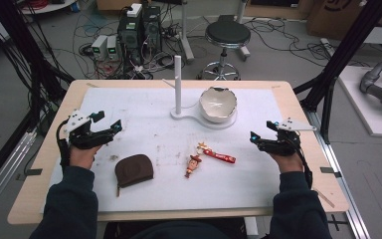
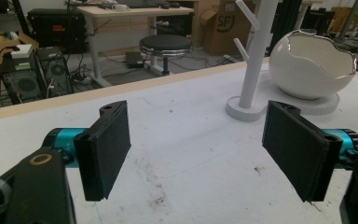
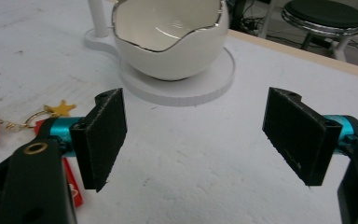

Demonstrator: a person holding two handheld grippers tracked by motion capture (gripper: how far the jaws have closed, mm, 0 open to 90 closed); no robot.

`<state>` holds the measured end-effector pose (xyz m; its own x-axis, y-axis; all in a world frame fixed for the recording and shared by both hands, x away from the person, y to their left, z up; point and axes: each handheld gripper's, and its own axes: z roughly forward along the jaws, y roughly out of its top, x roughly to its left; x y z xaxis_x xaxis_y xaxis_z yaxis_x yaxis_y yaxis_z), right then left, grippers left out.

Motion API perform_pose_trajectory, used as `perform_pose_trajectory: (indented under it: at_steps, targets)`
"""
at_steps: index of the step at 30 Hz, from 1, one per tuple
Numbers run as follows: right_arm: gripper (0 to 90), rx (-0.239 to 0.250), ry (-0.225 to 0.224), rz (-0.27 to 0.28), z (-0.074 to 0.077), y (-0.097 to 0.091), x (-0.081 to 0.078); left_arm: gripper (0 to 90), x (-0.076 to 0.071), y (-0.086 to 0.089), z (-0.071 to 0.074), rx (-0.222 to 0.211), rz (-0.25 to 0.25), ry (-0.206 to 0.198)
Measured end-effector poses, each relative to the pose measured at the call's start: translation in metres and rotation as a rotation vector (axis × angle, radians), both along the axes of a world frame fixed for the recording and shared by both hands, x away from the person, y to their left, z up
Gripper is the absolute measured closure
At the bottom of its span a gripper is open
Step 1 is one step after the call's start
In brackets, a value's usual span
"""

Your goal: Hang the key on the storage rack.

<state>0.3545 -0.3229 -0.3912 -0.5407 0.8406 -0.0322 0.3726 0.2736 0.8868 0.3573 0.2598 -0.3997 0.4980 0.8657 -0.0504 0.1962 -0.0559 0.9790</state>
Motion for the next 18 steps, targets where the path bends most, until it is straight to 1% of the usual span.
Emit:
perform_pose_trajectory:
  at_steps: [2, 6, 7, 8, 9, 10, 11, 12, 13, 16, 18]
  targets:
    - [22.4, -0.012, -0.004, 0.02, 0.0, 0.007, 0.0, 22.6, 0.0, 0.001, 0.0, 0.007, -0.001, -0.001]
    - [23.3, -0.009, -0.003, 0.06, 0.003, 0.025, -0.001, 22.6, -0.002, 0.004, -0.001, 0.005, 0.005, 0.008]
    - [24.1, -0.019, 0.002, 0.103, 0.003, 0.038, -0.003, 22.6, -0.002, 0.005, -0.001, 0.004, 0.004, 0.006]
    - [24.1, -0.019, 0.002, 0.103, 0.003, 0.038, -0.003, 22.6, -0.003, 0.005, -0.002, 0.006, 0.006, 0.012]
    - [24.8, -0.024, 0.006, 0.121, 0.002, 0.044, -0.004, 22.6, -0.003, 0.006, -0.002, 0.005, 0.007, 0.016]
    - [26.2, -0.013, 0.021, 0.175, 0.0, 0.06, -0.004, 22.6, -0.003, 0.006, -0.003, 0.004, 0.007, 0.017]
    - [26.2, -0.013, 0.021, 0.175, 0.0, 0.06, -0.004, 22.6, -0.003, 0.007, -0.003, -0.002, 0.011, 0.02]
    - [27.9, -0.006, 0.034, 0.207, -0.002, 0.07, -0.004, 22.6, -0.002, 0.008, -0.003, -0.004, 0.013, 0.019]
    - [31.8, 0.008, 0.06, 0.251, -0.005, 0.08, -0.004, 22.8, -0.002, 0.008, -0.003, -0.006, 0.014, 0.019]
    - [36.9, 0.007, 0.101, 0.322, -0.011, 0.097, -0.004, 22.8, -0.001, 0.008, -0.004, -0.005, 0.015, 0.031]
    - [41.1, -0.008, 0.133, 0.377, -0.016, 0.11, -0.006, 23.0, 0.0, 0.007, -0.005, -0.002, 0.012, 0.037]
